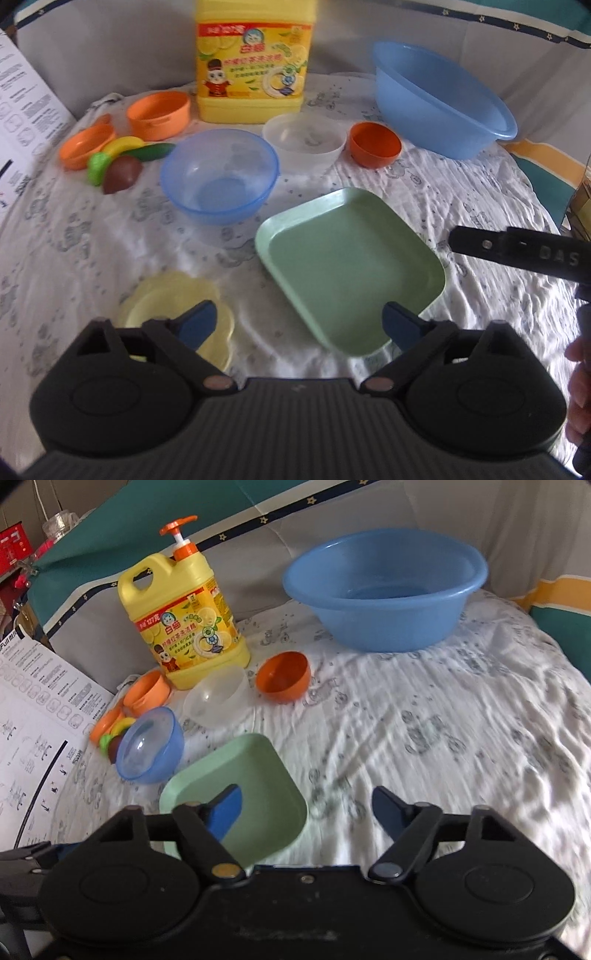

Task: Organize plates and bowls
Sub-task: 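Close the right tool on the green tray rim while the left tool grips it too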

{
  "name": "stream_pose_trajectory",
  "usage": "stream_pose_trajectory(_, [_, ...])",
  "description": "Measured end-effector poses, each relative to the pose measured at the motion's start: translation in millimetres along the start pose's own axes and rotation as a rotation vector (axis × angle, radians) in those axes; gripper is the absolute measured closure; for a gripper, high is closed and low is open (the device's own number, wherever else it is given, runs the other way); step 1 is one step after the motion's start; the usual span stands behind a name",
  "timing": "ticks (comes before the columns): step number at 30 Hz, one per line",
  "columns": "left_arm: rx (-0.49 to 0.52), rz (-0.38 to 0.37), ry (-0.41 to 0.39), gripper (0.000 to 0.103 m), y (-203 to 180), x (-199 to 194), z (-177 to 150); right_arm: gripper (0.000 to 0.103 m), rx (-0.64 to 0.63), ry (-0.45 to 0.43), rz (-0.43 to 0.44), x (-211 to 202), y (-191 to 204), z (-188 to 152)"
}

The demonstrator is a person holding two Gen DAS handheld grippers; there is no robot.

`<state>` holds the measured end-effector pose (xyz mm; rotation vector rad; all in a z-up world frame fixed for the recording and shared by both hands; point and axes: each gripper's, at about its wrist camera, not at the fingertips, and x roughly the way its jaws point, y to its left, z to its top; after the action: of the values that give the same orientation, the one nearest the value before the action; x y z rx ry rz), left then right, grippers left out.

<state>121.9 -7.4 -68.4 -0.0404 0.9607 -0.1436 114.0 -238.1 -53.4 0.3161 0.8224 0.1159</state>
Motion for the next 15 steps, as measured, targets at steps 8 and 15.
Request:
stream_pose_trajectory(8, [0.004,-0.013,0.051,0.015,-7.8,25.1,11.6,0.062,0.014,0.065,0.077,49.4,2.2,12.3])
stream_pose_trajectory(15, [0.017,-0.027,0.079,0.030,-10.2,38.3,12.9,0.086,0.020,0.114,0.110,78.6,-0.5,11.4])
